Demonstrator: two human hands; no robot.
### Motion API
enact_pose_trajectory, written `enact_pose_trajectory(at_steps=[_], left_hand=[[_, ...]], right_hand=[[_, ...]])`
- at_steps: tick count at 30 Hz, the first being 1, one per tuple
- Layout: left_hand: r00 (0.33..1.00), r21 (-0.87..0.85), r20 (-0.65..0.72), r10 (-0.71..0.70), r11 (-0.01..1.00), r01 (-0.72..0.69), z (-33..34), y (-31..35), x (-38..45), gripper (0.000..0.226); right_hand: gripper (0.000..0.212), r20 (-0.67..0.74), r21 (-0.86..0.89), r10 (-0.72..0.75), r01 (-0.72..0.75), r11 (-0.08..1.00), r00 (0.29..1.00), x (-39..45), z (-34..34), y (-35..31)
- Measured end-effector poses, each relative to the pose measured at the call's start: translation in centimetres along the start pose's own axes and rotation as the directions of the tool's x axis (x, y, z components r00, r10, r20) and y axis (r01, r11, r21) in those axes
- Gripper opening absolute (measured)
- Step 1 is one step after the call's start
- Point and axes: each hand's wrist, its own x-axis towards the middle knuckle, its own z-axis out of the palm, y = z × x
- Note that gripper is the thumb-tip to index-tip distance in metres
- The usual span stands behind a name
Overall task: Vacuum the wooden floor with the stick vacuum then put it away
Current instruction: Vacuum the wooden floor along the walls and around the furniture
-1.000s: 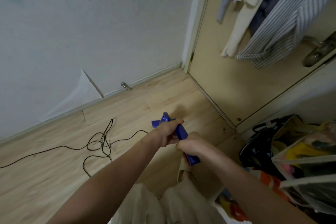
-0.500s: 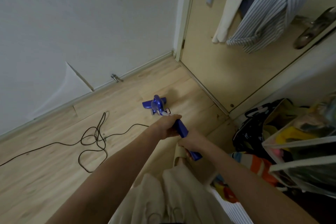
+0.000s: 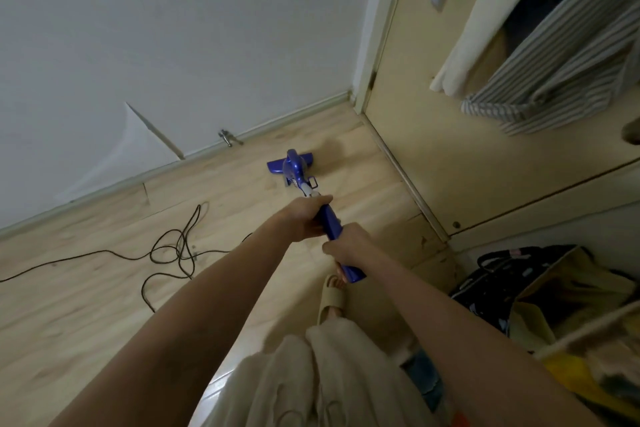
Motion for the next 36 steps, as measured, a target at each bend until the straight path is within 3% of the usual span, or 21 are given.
enact_pose_trajectory(at_steps=[8, 14, 19, 26, 32, 36], left_hand=[[0.998, -0.046, -0.070, -0.007, 0.999, 0.004, 2.1, 5.0, 4.1, 0.036], [0.992, -0.003, -0.128, -0.020, 1.000, 0.020, 0.8, 5.0, 4.8, 0.031], [0.993, 0.039, -0.118, -0.015, 0.999, 0.020, -0.1, 3.7, 3.0, 0.032], [0.998, 0.108, -0.057, 0.004, 0.994, 0.002, -2.4, -0.7, -2.0, 0.033], [1.000, 0.129, 0.005, 0.027, 0.991, -0.027, -6.1, -7.0, -7.6, 0.040], [1.000, 0.125, -0.011, 0.017, 0.992, -0.015, -8.3, -11.8, -11.4, 0.030]], right_hand=[[0.023, 0.029, -0.077, -0.030, 0.032, 0.997, 0.999, 5.7, -4.7, -2.3], [0.019, 0.012, -0.056, -0.070, 0.071, 0.996, 0.997, 6.7, -2.8, -2.2], [0.029, 0.001, 0.003, -0.030, 0.030, 1.000, 1.000, 5.3, -0.8, -1.6], [0.038, 0.013, 0.089, -0.016, 0.014, 0.996, 1.000, 0.1, 3.7, 0.2], [0.025, -0.032, 0.151, 0.008, -0.003, 0.989, 0.999, -6.8, 10.7, 1.8], [0.025, -0.064, 0.167, 0.036, -0.025, 0.986, 0.997, -11.4, 15.9, 3.2]])
